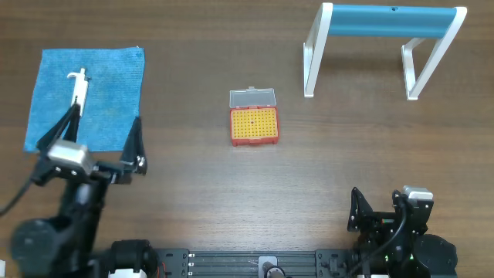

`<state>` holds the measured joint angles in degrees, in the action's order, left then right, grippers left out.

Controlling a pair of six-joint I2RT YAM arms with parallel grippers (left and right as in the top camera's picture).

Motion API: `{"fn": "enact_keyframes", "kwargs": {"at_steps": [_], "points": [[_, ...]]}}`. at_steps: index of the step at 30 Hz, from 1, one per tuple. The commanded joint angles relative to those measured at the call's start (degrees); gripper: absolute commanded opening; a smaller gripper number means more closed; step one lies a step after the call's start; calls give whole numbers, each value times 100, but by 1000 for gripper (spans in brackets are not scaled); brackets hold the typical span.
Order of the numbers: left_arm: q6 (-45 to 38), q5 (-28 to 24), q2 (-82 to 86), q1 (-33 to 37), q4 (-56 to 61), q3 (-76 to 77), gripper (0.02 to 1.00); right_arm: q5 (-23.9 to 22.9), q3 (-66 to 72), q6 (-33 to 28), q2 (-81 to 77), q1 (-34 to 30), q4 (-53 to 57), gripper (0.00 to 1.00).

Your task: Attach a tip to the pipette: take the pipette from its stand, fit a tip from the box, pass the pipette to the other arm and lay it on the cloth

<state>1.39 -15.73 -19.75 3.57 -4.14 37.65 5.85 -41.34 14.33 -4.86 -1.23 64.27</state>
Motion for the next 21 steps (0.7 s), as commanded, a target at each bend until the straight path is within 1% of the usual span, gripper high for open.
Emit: {"fn": "enact_keyframes", "kwargs": {"at_steps": [1, 4, 7, 10, 12, 14, 18, 21], "points": [[-13, 258, 584, -22, 2277, -1891, 952, -92, 11, 66, 35, -46, -24, 858], [-11, 415, 890, -22, 3047, -2702, 952, -92, 11, 66, 35, -46, -24, 855], [-11, 505, 1279, -22, 3038, -3152, 952, -92, 11, 66, 35, -46, -24, 855], [-13, 769, 1690, -22, 2944, -3504, 952, -92, 11, 66, 35, -46, -24, 855], [-13, 850, 1904, -22, 2806, -3683, 952, -92, 11, 66, 35, -46, -24, 855], [-13, 870, 1945, -24, 2542, -3733, 954, -92, 11, 66, 35, -46, -24, 855], [-13, 870, 1956, -22, 1596, -3733, 954, -92, 11, 66, 35, -46, -24, 855], [-13, 868, 1956, -22, 601, -3733, 952, -92, 11, 66, 35, -46, -24, 855]]}}
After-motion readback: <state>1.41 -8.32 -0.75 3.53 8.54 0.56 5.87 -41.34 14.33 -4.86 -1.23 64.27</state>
